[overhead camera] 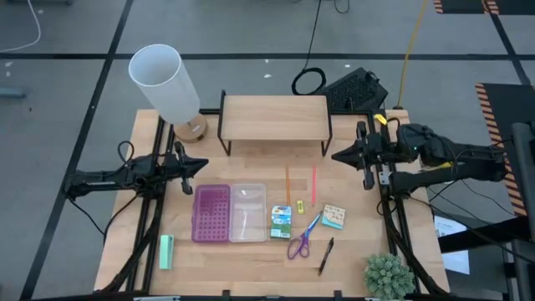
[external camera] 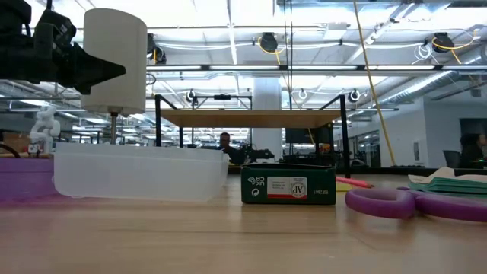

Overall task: Pack school essentials
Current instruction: Put the pink pencil into the violet supply box

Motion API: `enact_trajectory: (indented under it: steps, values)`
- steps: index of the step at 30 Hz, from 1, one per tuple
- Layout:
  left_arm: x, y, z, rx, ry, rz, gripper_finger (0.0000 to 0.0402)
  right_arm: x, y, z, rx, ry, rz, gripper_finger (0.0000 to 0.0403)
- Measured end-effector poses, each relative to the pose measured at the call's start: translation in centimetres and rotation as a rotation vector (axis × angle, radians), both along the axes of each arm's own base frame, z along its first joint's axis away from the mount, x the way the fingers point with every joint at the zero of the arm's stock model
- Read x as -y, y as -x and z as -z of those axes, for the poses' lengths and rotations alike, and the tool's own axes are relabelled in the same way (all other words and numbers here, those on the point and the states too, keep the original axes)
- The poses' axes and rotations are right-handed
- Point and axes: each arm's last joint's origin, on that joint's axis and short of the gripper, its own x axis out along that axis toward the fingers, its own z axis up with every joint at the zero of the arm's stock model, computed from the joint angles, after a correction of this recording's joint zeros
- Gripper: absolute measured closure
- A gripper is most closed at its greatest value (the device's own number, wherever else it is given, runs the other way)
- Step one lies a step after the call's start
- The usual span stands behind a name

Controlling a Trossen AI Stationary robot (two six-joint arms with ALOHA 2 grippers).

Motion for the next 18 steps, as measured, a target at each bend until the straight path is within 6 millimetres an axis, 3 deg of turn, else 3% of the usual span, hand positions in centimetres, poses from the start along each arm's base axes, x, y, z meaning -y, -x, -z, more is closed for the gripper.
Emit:
enact_trajectory:
  steps: [18]
  values:
    - [0.0,0.0,0.0,0.0,0.0,0.0,0.0378,0.0,0.1,-6.1,-0.173,-0.141,0.049,0.0403]
